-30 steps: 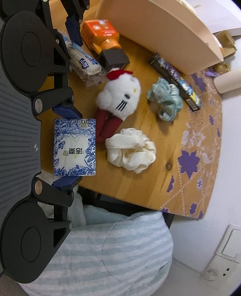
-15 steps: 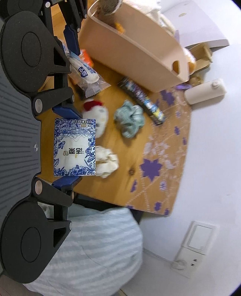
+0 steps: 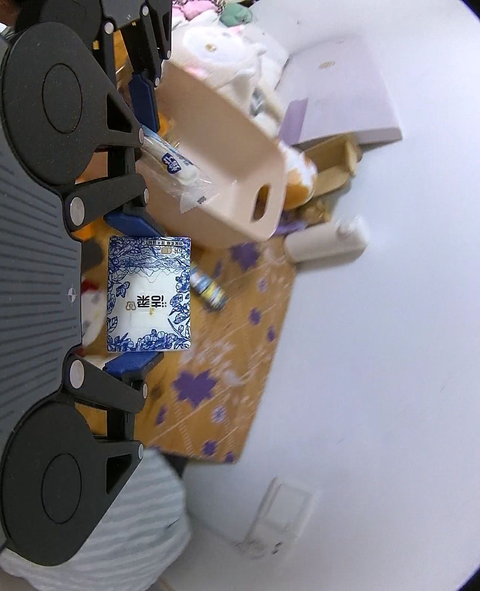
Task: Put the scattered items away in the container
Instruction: 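Carry the bread roll and tissue pack over the basket and release both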
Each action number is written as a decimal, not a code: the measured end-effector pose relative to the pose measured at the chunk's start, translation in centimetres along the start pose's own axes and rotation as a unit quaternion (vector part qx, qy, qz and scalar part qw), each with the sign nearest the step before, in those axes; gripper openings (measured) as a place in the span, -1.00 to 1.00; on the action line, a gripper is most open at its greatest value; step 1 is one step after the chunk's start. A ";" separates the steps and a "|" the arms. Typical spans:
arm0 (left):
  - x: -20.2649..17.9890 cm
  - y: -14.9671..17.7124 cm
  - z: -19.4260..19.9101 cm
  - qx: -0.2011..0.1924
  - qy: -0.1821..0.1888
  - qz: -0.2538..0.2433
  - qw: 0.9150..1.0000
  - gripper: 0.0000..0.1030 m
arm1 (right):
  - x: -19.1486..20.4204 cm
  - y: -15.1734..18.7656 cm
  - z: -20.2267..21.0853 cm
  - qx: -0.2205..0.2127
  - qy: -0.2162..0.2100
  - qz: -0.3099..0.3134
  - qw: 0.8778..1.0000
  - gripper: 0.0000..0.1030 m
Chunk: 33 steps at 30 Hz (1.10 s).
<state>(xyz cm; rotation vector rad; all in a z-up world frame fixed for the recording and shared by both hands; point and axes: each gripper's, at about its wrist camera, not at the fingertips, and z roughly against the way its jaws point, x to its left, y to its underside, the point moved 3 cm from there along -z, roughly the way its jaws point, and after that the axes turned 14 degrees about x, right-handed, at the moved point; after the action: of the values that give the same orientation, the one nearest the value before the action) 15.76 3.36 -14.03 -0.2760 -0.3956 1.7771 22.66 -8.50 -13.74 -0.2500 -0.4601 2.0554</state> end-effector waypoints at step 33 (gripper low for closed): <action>16.3 -1.5 -7.9 0.090 -0.023 0.041 0.995 -0.48 | 15.3 -4.9 -11.9 0.110 -0.032 0.043 0.993 0.16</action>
<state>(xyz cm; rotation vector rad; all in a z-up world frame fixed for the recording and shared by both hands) 16.34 20.41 -20.26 -0.1244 -0.2569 1.8895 23.11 9.54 -22.31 -0.0717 -0.2629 2.1828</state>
